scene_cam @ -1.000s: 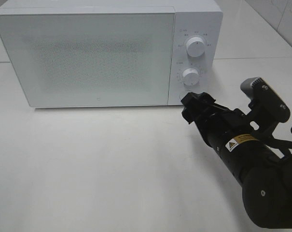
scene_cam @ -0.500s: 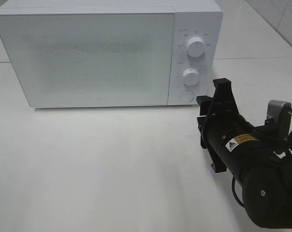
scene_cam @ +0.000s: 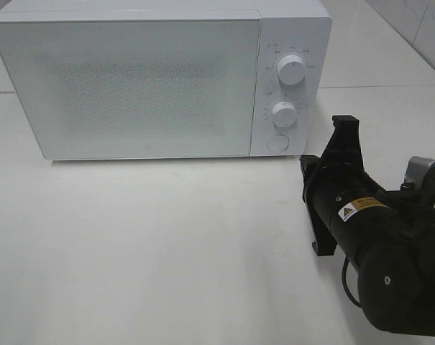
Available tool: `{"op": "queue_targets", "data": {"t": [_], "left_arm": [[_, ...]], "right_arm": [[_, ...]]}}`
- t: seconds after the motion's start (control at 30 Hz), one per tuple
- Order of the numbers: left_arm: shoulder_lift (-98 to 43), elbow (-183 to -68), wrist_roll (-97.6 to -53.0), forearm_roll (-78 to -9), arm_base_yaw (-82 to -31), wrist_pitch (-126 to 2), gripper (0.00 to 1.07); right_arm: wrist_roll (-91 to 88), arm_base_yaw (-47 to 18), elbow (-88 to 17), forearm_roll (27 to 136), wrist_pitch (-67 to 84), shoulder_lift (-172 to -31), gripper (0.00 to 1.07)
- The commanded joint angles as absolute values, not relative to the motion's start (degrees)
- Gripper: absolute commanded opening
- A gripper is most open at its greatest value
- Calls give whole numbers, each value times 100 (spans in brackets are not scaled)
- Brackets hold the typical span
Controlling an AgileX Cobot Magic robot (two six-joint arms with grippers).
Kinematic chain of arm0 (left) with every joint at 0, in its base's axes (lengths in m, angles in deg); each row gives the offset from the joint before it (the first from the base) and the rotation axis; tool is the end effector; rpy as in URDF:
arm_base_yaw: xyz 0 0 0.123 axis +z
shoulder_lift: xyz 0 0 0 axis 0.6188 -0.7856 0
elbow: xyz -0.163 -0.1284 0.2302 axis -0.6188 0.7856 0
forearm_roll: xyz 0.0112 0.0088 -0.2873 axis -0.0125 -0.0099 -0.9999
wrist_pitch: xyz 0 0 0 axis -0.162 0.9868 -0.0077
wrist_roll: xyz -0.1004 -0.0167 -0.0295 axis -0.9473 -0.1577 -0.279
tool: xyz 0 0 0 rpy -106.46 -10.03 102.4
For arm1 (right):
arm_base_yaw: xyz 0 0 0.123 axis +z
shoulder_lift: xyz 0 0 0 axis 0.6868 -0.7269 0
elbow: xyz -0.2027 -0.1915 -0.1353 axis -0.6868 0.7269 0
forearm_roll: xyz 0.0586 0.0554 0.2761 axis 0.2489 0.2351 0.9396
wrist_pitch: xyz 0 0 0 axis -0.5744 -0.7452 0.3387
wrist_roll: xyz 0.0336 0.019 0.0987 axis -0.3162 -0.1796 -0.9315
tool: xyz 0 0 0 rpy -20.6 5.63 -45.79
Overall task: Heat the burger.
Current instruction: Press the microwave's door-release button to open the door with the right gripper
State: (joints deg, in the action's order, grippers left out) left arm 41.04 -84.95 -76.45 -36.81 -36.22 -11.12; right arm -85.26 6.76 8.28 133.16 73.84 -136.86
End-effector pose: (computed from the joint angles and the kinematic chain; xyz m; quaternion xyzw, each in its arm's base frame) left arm 0.0109 -0.0125 0.2936 0.0089 0.8497 -0.0475 0.5251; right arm 0.2336 0.1590 0.1184 0.5455 0.5504 0.4594 0.4341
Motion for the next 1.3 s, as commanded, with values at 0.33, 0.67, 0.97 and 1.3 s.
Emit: {"op": "queue_targets", "data": {"t": [0.33,0.67,0.97,1.3], "left_arm": [[4144,-8472,-7645,-3716,-3628,-1164,84],[4144,-8472,-7645,-3716,-3628,-1164,84],[4144,-8472,-7640,-3716,-3628,-1164,84],[4144,-8472,-7640,-3716,-3628,-1164,84]], "right_arm": [[-8595,321,215,12955,7252,-14207,0],[-8606,-98,-226,12577,6559,-14396,0],[-8583,-504,-765,12216,6083,-14774,0],[-8463,-837,-1309,12010,5825,-15170,0]]}}
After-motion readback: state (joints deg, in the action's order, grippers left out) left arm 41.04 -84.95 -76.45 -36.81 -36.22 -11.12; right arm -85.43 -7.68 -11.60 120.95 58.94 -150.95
